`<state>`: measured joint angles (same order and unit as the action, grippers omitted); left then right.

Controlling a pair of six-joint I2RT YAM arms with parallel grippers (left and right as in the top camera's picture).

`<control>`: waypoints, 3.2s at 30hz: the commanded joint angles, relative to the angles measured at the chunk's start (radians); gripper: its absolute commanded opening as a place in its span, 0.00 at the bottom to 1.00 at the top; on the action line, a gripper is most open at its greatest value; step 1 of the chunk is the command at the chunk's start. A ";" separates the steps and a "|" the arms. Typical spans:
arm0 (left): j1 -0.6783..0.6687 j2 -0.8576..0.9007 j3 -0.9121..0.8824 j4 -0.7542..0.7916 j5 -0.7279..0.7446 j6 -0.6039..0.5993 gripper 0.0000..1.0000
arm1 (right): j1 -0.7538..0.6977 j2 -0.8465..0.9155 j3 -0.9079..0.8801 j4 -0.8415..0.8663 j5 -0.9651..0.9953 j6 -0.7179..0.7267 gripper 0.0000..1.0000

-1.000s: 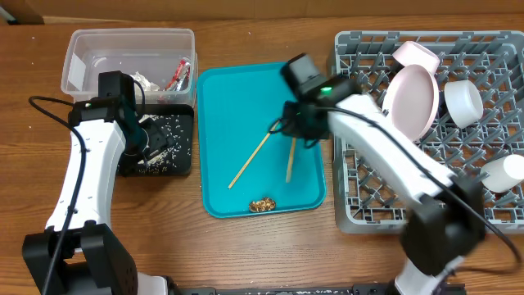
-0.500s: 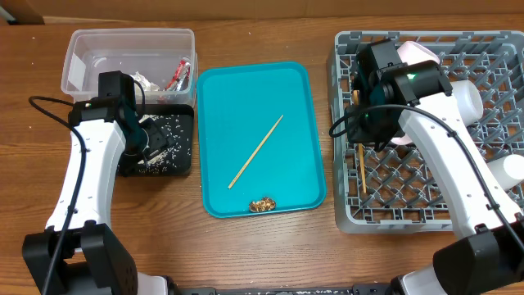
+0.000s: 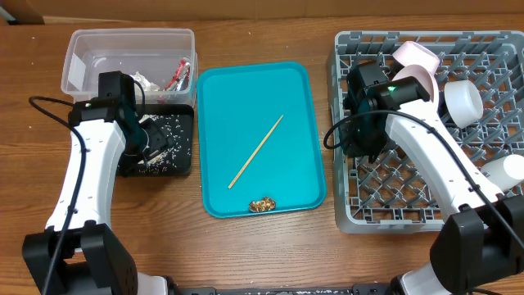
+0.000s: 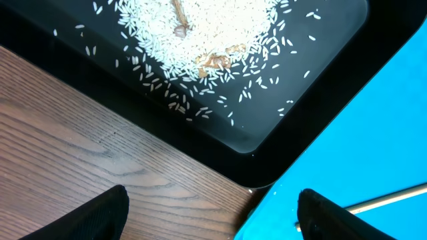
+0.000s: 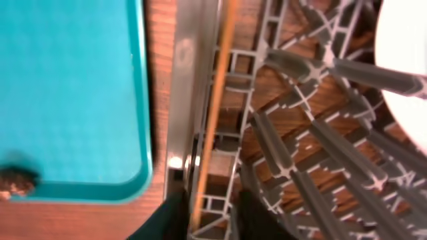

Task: Sort waste into correct bins and load items into the dishwasher
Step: 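Reach the left gripper to the brown food scrap and grasp it, then carry the scrap left and drop it onto the rice on the black tray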

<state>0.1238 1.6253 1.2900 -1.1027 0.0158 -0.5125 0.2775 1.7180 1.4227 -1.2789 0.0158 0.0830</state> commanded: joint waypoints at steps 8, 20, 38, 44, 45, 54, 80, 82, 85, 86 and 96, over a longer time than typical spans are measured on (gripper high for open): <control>-0.033 -0.024 0.022 0.008 0.045 0.069 0.83 | 0.002 -0.032 0.020 0.016 0.009 0.079 0.54; -0.484 -0.023 0.022 0.075 0.045 0.411 0.93 | -0.251 -0.264 0.057 0.006 -0.255 0.180 0.82; -0.837 0.117 0.003 0.055 0.044 0.595 0.95 | -0.362 -0.268 0.056 -0.079 -0.261 0.153 1.00; -0.844 0.251 0.003 0.034 0.040 0.583 0.80 | -0.362 -0.268 0.056 -0.081 -0.261 0.153 1.00; -0.844 0.264 0.003 0.034 0.035 0.578 0.76 | -0.362 -0.268 0.056 -0.081 -0.261 0.153 1.00; -0.844 0.301 0.001 0.033 0.030 0.549 0.72 | -0.362 -0.268 0.056 -0.089 -0.261 0.153 1.00; -0.522 0.098 0.171 -0.073 -0.105 0.399 0.08 | -0.362 -0.268 0.056 -0.108 -0.261 0.153 0.96; -0.402 0.053 0.171 -0.072 -0.103 0.377 0.10 | -0.362 -0.268 0.056 -0.108 -0.261 0.153 0.96; -0.215 0.044 0.169 -0.064 -0.100 0.289 0.11 | -0.362 -0.268 0.056 -0.106 -0.261 0.153 0.96; -0.171 0.049 0.164 -0.060 -0.100 0.261 0.11 | -0.362 -0.268 0.056 -0.105 -0.261 0.153 0.96; 0.100 0.234 0.130 0.115 -0.172 0.193 0.14 | -0.362 -0.268 0.056 -0.108 -0.261 0.153 0.96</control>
<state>0.1997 1.7889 1.4292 -1.0069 -0.1104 -0.2909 -0.0795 1.4559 1.4593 -1.3876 -0.2367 0.2386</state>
